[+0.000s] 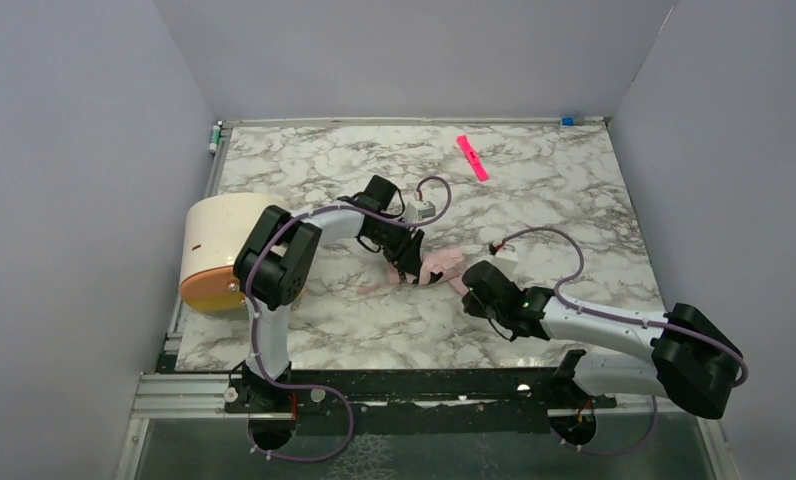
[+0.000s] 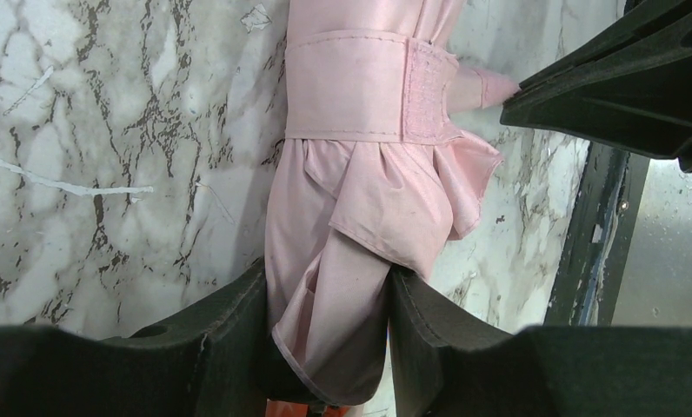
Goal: Put away the umbrella
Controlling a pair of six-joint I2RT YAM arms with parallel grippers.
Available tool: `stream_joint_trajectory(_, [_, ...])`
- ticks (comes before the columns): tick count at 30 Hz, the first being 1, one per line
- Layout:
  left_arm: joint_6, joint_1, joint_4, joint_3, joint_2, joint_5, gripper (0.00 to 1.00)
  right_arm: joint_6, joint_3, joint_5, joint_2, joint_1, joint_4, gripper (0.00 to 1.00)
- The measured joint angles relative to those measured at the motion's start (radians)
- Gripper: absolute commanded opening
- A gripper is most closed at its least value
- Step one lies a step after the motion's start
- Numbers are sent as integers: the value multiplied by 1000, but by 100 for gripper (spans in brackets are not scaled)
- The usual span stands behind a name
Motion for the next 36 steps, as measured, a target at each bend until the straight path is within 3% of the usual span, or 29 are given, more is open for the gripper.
stream_joint_trajectory(12, [-73,-21,59,-63,-53,-75,0,-47,-40,-145,11,-6,42,0])
stream_joint_trajectory(19, [-114,-56,111,-116,-103,-170,0,-53,-43,-149,4,-8,48,2])
stream_joint_trajectory(20, [-117,-64,120,-125,-112,-185,0,-47,-52,-143,-18,-8,51,4])
stream_joint_trajectory(24, [-126,-85,148,-149,-132,-241,0,-10,-79,-126,-103,-7,34,32])
stream_joint_trajectory(27, [-126,-87,186,-150,-136,-322,0,32,-107,-119,-146,-1,-11,45])
stream_joint_trajectory(31, [-124,-100,217,-150,-137,-397,0,99,-135,-96,-207,-1,-48,58])
stream_joint_trajectory(36, [-122,-113,231,-150,-139,-454,0,177,-157,-83,-282,-24,-59,62])
